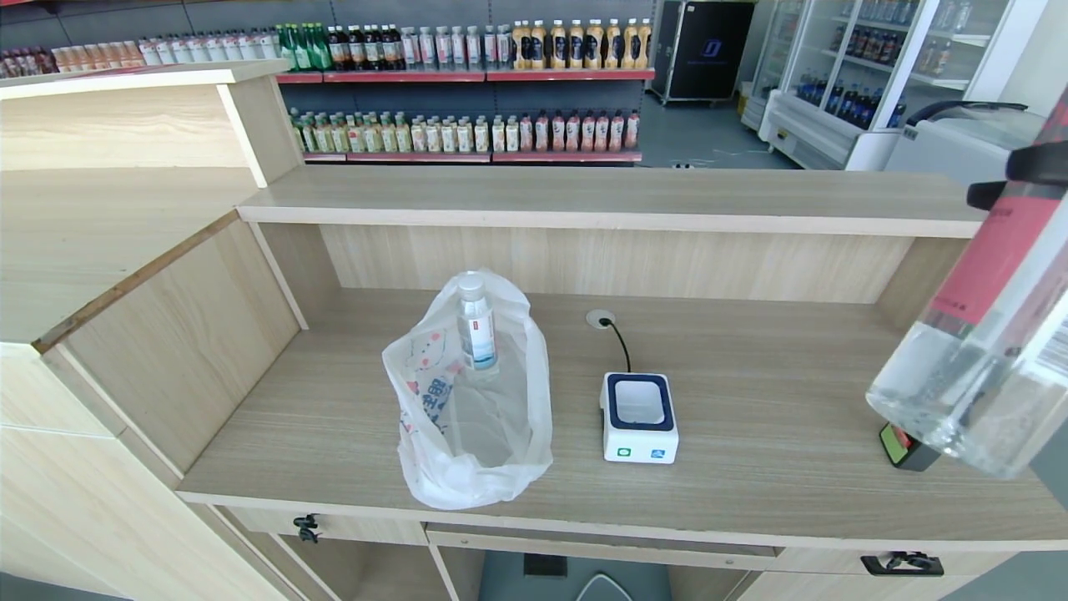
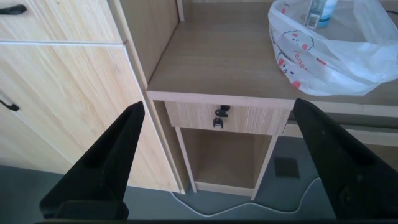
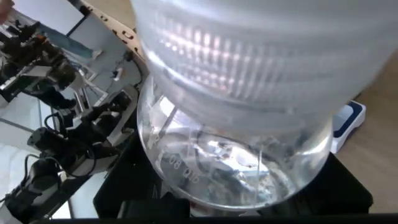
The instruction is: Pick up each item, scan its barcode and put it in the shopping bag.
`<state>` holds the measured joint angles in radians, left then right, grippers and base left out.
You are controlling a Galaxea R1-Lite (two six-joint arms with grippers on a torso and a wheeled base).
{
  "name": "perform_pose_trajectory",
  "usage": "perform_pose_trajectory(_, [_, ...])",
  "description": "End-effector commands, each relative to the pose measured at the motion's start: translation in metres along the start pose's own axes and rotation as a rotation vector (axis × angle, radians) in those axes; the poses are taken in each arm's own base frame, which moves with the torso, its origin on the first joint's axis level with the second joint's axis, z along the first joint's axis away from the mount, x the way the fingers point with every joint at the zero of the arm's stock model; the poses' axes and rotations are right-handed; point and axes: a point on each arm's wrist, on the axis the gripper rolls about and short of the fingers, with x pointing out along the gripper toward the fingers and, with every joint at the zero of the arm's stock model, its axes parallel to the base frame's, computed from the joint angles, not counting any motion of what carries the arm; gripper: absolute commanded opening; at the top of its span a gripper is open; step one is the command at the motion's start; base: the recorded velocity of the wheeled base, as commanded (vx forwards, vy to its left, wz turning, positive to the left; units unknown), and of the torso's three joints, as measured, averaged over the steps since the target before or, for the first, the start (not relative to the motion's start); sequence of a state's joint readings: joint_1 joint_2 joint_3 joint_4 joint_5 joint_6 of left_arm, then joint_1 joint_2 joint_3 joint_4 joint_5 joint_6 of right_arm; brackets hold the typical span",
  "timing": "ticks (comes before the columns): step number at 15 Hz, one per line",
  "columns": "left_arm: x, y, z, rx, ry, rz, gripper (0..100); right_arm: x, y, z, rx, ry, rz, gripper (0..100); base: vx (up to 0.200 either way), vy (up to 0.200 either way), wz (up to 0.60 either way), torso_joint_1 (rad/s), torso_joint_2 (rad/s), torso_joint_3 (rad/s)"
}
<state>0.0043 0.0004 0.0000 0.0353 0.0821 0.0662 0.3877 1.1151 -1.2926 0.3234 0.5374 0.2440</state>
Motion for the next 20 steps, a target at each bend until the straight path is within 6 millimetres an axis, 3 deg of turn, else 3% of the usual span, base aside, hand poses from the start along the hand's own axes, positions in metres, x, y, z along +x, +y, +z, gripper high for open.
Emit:
perform_pose_trajectory(1, [0.0, 0.0, 0.0, 0.0, 0.0, 0.001, 100, -0.03, 0.024, 0.003, -0.042, -0.045, 0.058, 0, 0.0, 0.0, 0.0, 0.0, 0.0, 0.0])
perform_pose_trajectory(5, [0.0, 0.0, 0.0, 0.0, 0.0, 0.001, 100, -0.065, 0.042, -0.01, -0.038, -0.022, 0.09, 0, 0.0, 0.0, 0.0, 0.0, 0.0, 0.0])
perform_pose_trajectory(8, [0.0, 0.0, 0.0, 0.0, 0.0, 0.001, 100, -0.075, 0.046, -0.014, -0.04, -0.026, 0.093, 0, 0.0, 0.0, 0.0, 0.0, 0.0, 0.0])
perform_pose_trajectory(20, [0.0, 0.0, 0.0, 0.0, 0.0, 0.001, 100, -0.074, 0.045, -0.015, -0.038, -0.022, 0.089, 0, 0.0, 0.0, 0.0, 0.0, 0.0, 0.0])
